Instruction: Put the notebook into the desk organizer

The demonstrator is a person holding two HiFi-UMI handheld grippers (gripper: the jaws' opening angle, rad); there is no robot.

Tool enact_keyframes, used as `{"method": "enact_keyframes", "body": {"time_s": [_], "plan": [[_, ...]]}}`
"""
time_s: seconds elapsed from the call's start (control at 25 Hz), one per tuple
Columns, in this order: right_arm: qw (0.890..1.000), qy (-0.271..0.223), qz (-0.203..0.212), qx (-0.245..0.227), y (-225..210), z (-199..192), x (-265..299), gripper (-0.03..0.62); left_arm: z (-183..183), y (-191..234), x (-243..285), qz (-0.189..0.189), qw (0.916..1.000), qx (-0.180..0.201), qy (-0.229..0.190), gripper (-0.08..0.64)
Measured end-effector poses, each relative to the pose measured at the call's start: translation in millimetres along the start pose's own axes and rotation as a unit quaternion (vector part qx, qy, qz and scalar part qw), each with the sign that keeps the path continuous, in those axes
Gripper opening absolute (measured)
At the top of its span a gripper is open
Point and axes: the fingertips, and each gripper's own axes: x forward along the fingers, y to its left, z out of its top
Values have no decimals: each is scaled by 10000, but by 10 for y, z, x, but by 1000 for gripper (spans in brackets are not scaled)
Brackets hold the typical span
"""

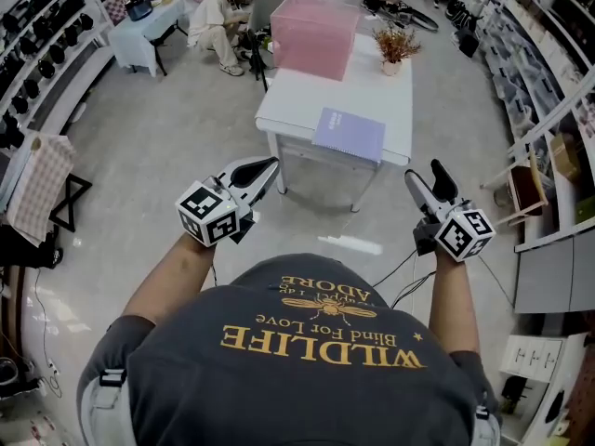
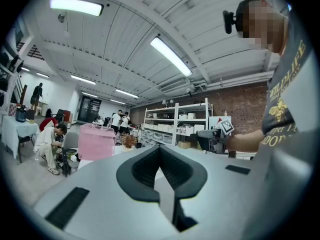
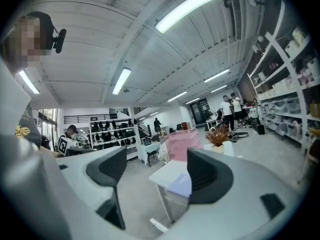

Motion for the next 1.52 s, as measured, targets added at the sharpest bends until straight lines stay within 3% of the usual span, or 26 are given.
{"method": "enact_keyframes", "body": {"time_s": [0.24,0.44,0.72,1.0,1.2,1.36,1.52], "plan": [[9986,1,327,411,-271,-97,18,360,-44,-122,21,439,9989,-19,151,0],[9964,125,416,729,-495,-214,97,360,-67,-134,145,566,9981,-73,241,0],[9943,284,280,987,-603,-355,595,360,-63,409,304,400,9988,-234,158,1],[9950,346,-518,779,-670,-347,1606,360,10,1675,637,-320,9990,-292,-104,0],[9857,207,-1331,1016,-693,-237,2126,360,190,2489,887,-1081,9937,-265,108,0],[9752,206,-1762,1325,-802,-286,2358,360,238,2894,1089,-1400,9895,-331,158,0],[9633,278,-2085,1667,-1010,-418,2304,360,179,3018,1343,-1615,9857,-395,257,0]]}}
